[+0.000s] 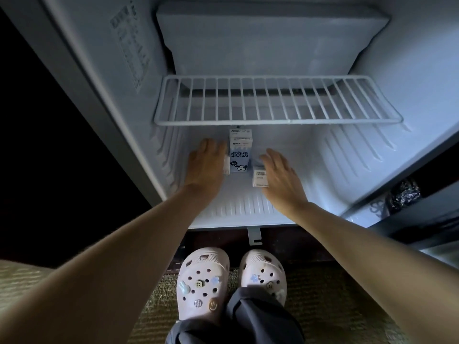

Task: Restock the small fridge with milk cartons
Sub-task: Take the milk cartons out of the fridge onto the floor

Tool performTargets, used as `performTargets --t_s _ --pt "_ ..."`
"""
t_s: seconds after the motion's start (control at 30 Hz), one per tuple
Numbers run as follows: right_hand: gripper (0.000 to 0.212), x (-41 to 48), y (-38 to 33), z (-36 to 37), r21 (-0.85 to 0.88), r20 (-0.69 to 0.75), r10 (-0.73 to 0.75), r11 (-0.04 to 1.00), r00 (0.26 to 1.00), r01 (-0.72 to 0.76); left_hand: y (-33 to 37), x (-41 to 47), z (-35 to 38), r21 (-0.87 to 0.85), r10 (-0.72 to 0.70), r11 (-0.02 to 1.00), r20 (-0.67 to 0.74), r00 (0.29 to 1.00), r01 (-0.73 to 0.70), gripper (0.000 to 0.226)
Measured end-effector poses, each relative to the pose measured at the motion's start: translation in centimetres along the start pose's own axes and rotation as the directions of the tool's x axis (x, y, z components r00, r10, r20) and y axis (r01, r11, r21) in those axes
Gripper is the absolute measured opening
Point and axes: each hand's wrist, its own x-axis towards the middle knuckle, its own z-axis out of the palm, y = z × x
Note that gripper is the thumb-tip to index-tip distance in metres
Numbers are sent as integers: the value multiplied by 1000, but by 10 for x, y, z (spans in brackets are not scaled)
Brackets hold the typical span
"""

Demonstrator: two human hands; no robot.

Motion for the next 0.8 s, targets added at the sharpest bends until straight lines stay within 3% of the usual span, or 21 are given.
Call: performTargets --t_s 0.1,0.27,0.5,0.8 --pt "58 -10 0 2 -36 82 -68 997 994 71 3 -7 13 52 1 999 139 990 -8 46" --pt "41 -18 -8 -16 59 123 4 998 992 -11 7 -24 10 139 -8 990 147 989 -13 45" --pt "34 -53 -25 -74 37 160 41 998 986 -47 23 -73 -36 51 48 997 177 983 -57 36" --pt "30 -152 -58 -200 58 75 173 982 982 -177 85 -171 -146 -94 244 968 169 955 -231 31"
